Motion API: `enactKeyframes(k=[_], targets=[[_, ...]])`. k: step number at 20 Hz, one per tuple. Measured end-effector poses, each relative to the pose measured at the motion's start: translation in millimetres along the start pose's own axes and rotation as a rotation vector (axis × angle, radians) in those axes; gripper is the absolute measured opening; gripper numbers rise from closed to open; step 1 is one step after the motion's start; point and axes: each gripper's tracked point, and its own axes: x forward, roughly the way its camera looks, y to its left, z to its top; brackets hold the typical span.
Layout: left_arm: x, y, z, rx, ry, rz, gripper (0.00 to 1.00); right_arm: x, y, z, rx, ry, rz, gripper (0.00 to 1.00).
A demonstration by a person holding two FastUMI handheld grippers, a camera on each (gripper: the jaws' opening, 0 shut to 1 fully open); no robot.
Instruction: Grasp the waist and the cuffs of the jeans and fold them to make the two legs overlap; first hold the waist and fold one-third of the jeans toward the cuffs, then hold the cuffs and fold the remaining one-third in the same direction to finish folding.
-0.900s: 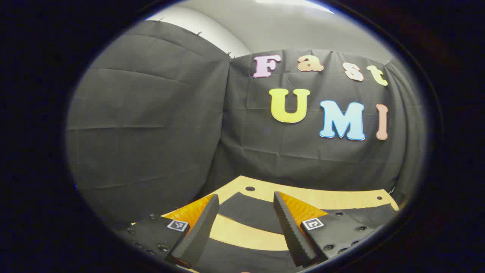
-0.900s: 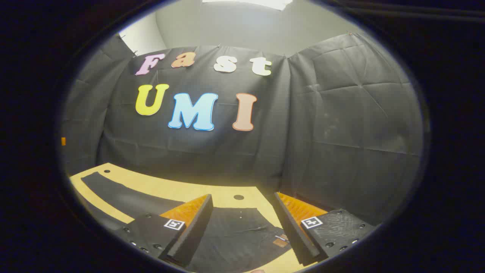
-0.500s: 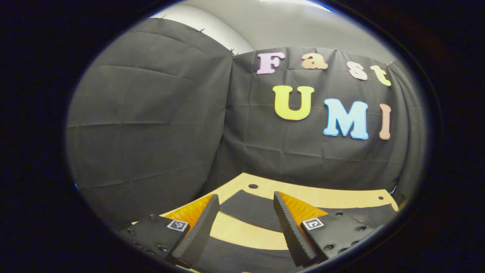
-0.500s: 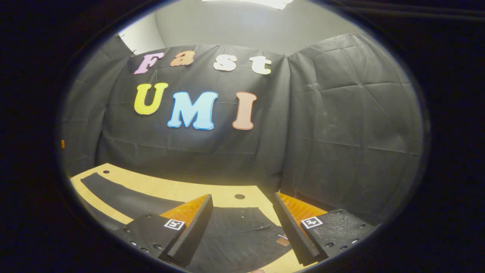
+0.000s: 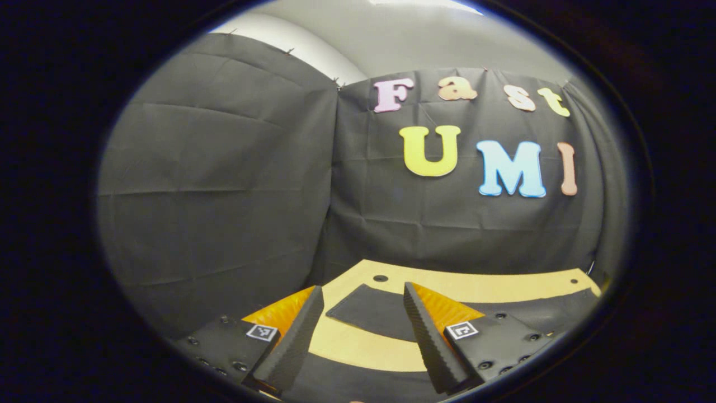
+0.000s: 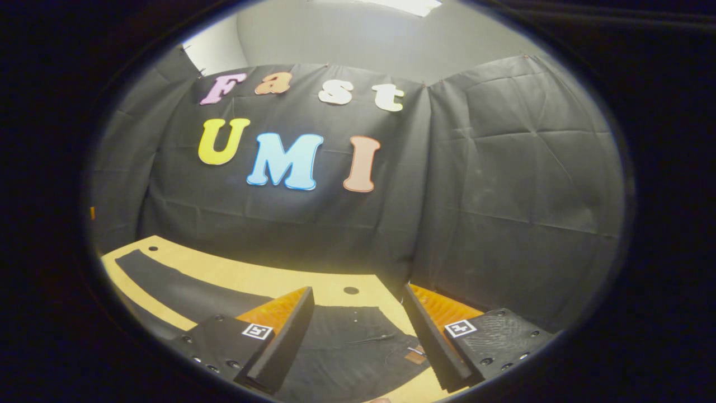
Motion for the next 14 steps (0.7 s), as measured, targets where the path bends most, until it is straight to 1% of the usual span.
enactKeyframes(k=[3,5,7,9,11,12,14], targets=[[5.0,-1.6,-3.4,0.019,0.003,-0.020,0.93,-0.5,6.7,1.0,-0.006,-0.004,-0.002,0.94],[7.1,-2.4,-5.9,0.006,0.011,-0.033,0.93,-1.4,10.9,-1.2,0.003,0.005,0.002,0.94],[8.8,2.9,-17.5,-0.027,0.055,-0.034,0.93,-3.2,11.2,-11.8,0.017,0.042,0.005,0.94],[3.4,19.0,-43.6,-0.066,0.138,-0.014,0.93,-4.7,3.9,-27.2,0.021,0.098,-0.009,0.94],[-8.2,41.3,-70.8,-0.118,0.234,0.030,0.93,-8.0,-2.9,-45.0,0.048,0.169,-0.015,0.95],[-17.1,55.2,-83.8,-0.153,0.286,0.056,0.93,-9.4,-5.4,-55.0,0.065,0.212,-0.017,0.95],[-34.5,74.7,-101.1,-0.256,0.365,0.110,0.94,-13.3,-11.4,-80.9,0.104,0.298,-0.015,0.95]])
